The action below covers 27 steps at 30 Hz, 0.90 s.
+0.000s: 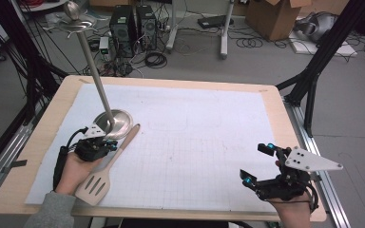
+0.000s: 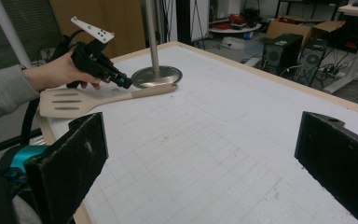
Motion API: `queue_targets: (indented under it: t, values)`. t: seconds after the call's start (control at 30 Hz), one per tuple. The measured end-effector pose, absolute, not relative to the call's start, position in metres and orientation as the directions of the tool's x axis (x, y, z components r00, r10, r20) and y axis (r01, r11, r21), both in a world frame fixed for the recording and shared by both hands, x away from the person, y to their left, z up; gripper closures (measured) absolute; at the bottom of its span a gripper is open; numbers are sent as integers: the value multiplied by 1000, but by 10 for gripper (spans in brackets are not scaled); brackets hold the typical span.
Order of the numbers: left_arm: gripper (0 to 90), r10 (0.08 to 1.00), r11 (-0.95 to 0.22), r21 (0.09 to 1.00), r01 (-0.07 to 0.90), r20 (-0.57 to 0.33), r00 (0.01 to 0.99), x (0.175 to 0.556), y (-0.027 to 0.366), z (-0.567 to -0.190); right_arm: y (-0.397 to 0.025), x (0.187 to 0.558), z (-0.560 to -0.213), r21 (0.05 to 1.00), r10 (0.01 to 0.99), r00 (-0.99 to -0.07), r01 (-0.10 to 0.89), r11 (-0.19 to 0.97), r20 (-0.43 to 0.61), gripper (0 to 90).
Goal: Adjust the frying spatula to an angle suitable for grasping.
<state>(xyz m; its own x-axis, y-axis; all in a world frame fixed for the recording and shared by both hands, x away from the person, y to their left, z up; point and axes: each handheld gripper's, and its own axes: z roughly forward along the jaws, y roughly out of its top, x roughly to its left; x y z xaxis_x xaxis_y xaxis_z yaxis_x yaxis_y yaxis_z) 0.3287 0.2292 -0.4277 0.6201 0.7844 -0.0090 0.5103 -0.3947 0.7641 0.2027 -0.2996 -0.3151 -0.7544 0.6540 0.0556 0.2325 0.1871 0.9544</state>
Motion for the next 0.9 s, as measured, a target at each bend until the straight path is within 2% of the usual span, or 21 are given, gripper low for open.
queue_targets:
  t: [0.9]
  values:
    - [896,757,-454,724,518,8,653,335,224,-438,-299,204,-318,953,651,-756,239,187,62,14]
